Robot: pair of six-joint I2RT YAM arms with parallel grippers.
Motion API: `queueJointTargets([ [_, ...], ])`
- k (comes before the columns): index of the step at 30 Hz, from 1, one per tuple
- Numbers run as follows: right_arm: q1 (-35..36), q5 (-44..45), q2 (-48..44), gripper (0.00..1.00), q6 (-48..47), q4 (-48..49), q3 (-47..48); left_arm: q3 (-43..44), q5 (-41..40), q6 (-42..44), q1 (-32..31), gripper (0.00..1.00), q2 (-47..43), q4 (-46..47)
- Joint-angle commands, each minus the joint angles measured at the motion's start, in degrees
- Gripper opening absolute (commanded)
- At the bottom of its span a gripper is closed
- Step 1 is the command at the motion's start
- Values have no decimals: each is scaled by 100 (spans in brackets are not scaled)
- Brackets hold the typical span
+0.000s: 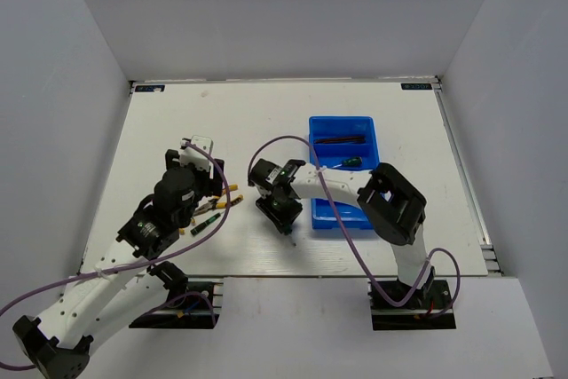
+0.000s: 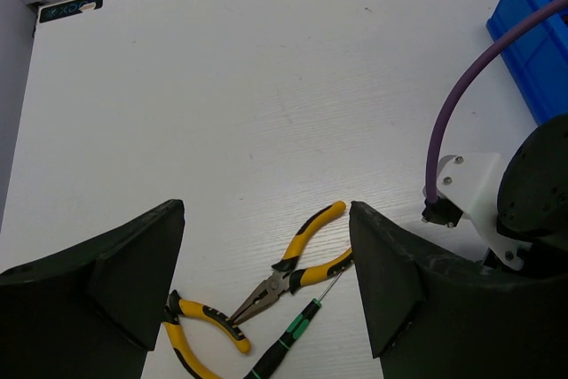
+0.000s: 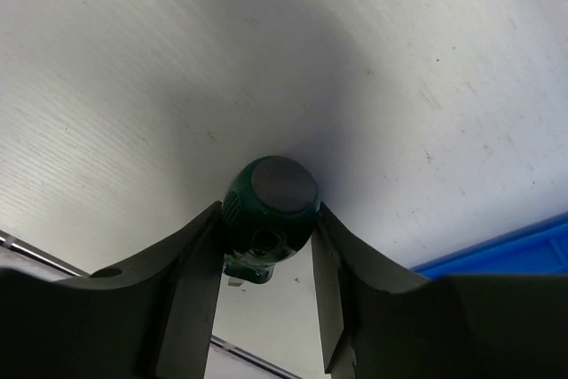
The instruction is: Sort the tools into containers
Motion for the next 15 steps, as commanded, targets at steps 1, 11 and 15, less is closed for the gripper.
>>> queueJointTargets([
  [1,53,55,119,0,-76,107,-31,-6,47,23,14,85,-123,71],
  [11,-421,-722,-1267,0,-1903,-106,1024,-6,47,23,14,85,-176,71],
  [15,-790,349,-2199,0,-2527,676,516,-6,47,23,14,85,-176,71],
])
